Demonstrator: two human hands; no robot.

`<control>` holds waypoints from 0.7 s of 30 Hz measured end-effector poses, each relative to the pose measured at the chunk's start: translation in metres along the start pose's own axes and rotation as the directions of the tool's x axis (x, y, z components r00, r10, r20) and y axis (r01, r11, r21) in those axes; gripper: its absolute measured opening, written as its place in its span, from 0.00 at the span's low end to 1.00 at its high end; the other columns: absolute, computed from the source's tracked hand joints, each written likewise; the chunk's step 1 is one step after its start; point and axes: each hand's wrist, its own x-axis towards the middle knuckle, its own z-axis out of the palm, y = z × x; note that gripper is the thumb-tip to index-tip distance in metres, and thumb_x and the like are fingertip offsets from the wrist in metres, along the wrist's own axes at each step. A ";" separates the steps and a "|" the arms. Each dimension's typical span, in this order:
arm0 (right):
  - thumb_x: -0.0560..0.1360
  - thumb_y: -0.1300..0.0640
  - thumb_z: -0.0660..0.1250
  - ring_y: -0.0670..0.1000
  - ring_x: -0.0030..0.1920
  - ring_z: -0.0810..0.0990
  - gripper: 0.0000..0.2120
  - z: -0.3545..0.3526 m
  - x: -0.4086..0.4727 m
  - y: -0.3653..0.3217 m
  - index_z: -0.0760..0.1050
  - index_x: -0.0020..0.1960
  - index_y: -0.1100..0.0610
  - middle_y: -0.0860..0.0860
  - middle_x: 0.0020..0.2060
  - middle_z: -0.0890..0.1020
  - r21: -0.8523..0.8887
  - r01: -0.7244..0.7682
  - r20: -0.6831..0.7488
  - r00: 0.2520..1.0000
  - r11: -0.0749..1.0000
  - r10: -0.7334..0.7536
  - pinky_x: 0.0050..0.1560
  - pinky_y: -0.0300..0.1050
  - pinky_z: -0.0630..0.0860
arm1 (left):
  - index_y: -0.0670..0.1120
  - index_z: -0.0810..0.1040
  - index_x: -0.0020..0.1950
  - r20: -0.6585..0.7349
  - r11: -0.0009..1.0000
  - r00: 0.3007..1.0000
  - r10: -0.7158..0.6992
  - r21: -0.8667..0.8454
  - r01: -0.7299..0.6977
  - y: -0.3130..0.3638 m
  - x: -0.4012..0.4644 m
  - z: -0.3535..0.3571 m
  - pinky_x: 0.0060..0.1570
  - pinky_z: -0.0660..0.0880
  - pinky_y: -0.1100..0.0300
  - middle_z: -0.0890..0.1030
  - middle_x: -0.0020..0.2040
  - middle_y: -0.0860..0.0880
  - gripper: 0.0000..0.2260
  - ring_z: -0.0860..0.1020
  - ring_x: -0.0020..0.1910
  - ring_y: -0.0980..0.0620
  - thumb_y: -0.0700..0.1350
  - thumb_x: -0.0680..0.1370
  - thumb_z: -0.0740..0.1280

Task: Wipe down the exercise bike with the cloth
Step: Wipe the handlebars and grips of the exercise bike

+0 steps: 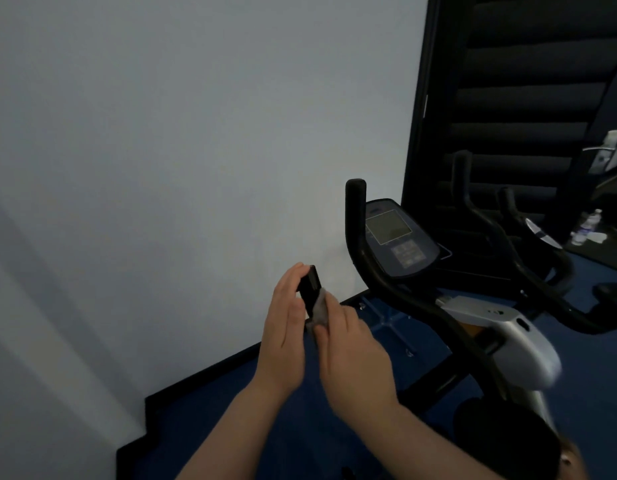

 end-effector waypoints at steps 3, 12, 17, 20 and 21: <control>0.83 0.46 0.47 0.51 0.54 0.77 0.20 -0.009 0.030 -0.007 0.58 0.73 0.51 0.50 0.61 0.74 0.174 -0.085 0.080 0.994 0.981 0.072 0.51 0.51 0.75 | 0.59 0.62 0.72 -0.021 1.000 1.000 -0.019 -0.009 0.019 0.004 -0.002 0.006 0.69 0.58 0.71 0.65 0.72 0.66 0.20 0.63 0.73 0.62 0.58 0.82 0.47; 0.77 0.39 0.35 0.43 0.50 0.77 0.29 -0.007 -0.003 -0.003 0.59 0.72 0.45 0.42 0.58 0.74 0.141 -0.084 0.012 0.996 0.986 0.083 0.47 0.40 0.74 | 0.60 0.61 0.74 0.046 0.998 0.998 0.042 0.048 -0.044 -0.004 0.001 -0.006 0.72 0.59 0.62 0.64 0.73 0.64 0.19 0.63 0.73 0.57 0.58 0.83 0.47; 0.80 0.41 0.39 0.47 0.43 0.78 0.22 -0.005 0.010 -0.006 0.68 0.57 0.47 0.44 0.46 0.78 0.199 -0.246 0.013 0.969 0.949 0.248 0.43 0.46 0.74 | 0.55 0.65 0.73 0.049 0.988 0.991 0.126 0.085 -0.130 -0.006 0.004 -0.009 0.69 0.61 0.67 0.68 0.72 0.58 0.18 0.66 0.72 0.57 0.51 0.84 0.50; 0.83 0.47 0.46 0.49 0.40 0.77 0.13 0.000 0.037 -0.024 0.67 0.51 0.50 0.47 0.43 0.77 0.199 -0.243 -0.065 0.963 0.950 0.260 0.40 0.49 0.75 | 0.51 0.71 0.67 0.052 0.956 0.978 0.200 0.209 -0.207 -0.004 0.018 -0.015 0.63 0.68 0.65 0.73 0.62 0.58 0.15 0.72 0.63 0.58 0.50 0.83 0.53; 0.82 0.46 0.45 0.48 0.40 0.77 0.14 0.002 0.037 -0.027 0.67 0.53 0.49 0.47 0.44 0.77 0.168 -0.236 -0.100 0.962 0.957 0.255 0.40 0.48 0.75 | 0.50 0.74 0.63 0.065 0.934 0.969 0.237 0.260 -0.246 -0.003 0.027 -0.019 0.59 0.70 0.63 0.74 0.58 0.58 0.14 0.73 0.58 0.59 0.49 0.82 0.54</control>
